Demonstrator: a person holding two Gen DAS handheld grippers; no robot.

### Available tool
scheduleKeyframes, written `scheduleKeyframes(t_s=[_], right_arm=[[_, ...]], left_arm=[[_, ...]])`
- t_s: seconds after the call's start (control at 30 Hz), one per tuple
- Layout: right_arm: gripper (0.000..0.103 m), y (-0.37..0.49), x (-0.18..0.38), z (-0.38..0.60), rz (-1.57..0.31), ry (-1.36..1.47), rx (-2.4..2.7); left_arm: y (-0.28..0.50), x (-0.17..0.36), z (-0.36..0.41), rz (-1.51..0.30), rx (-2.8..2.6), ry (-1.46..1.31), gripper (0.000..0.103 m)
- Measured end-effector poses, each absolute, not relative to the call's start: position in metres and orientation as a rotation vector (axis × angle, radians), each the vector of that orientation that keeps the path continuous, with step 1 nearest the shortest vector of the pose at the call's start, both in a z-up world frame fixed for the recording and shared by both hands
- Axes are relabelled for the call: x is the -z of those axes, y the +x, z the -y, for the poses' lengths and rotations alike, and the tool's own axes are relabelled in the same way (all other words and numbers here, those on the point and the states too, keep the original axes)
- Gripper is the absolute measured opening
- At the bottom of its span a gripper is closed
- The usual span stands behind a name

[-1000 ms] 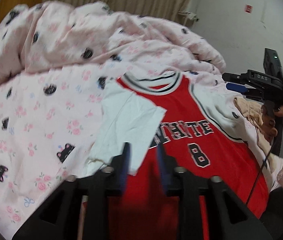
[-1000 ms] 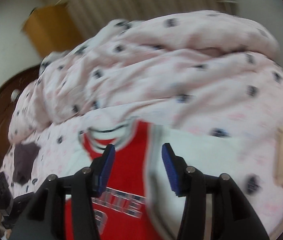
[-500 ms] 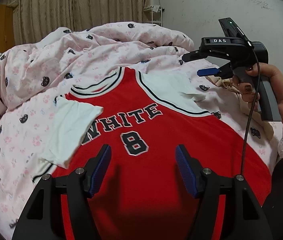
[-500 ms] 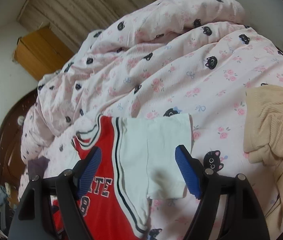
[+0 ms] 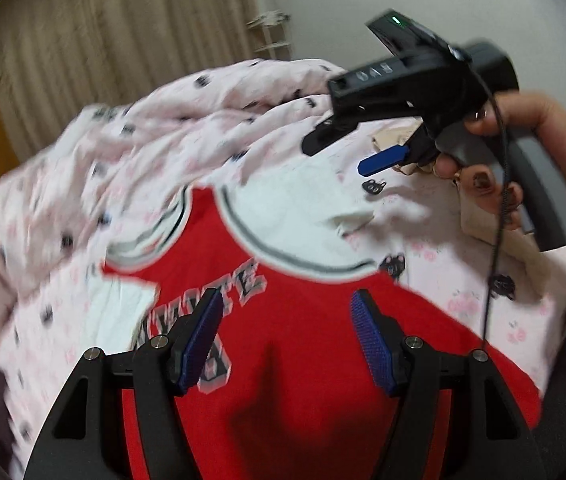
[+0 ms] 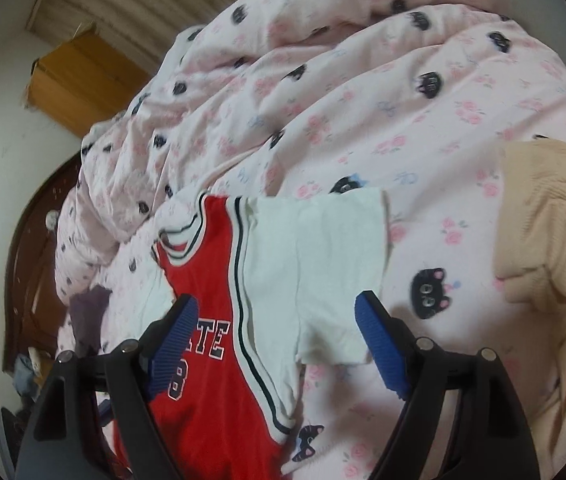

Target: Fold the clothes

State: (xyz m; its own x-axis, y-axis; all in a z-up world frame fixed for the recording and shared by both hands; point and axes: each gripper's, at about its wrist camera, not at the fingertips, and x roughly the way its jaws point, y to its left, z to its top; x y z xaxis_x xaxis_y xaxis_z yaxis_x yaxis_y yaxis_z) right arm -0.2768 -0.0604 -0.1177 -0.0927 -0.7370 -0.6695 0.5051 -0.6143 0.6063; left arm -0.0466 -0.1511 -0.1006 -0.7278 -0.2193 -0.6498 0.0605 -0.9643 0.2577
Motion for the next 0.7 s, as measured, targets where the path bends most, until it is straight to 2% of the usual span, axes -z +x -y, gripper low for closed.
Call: scheduleKeyframes(t_s=[0.23, 0.33, 0.57, 0.67, 0.7], right_arm=[[0.082, -0.295, 0.116, 0.031, 0.414, 1.309, 1.853], [0.082, -0.303, 0.118, 0.020, 0.461, 1.318, 1.866], [0.082, -0.313, 0.125, 0.015, 0.507, 1.336, 1.851], [0.082, -0.315, 0.127, 0.016, 0.506, 1.343, 1.843], [0.082, -0.317, 0.128, 0.017, 0.506, 1.347, 1.842]], left_arm=[[-0.110, 0.118, 0.111, 0.667, 2.795, 1.134, 0.061], [-0.139, 0.137, 0.104, 0.760, 2.722, 1.217, 0.059], [-0.169, 0.162, 0.101, 0.766, 2.680, 1.341, 0.045], [-0.173, 0.162, 0.101, 0.701, 2.707, 1.346, 0.035], [-0.173, 0.161, 0.103, 0.657, 2.722, 1.350, 0.027]])
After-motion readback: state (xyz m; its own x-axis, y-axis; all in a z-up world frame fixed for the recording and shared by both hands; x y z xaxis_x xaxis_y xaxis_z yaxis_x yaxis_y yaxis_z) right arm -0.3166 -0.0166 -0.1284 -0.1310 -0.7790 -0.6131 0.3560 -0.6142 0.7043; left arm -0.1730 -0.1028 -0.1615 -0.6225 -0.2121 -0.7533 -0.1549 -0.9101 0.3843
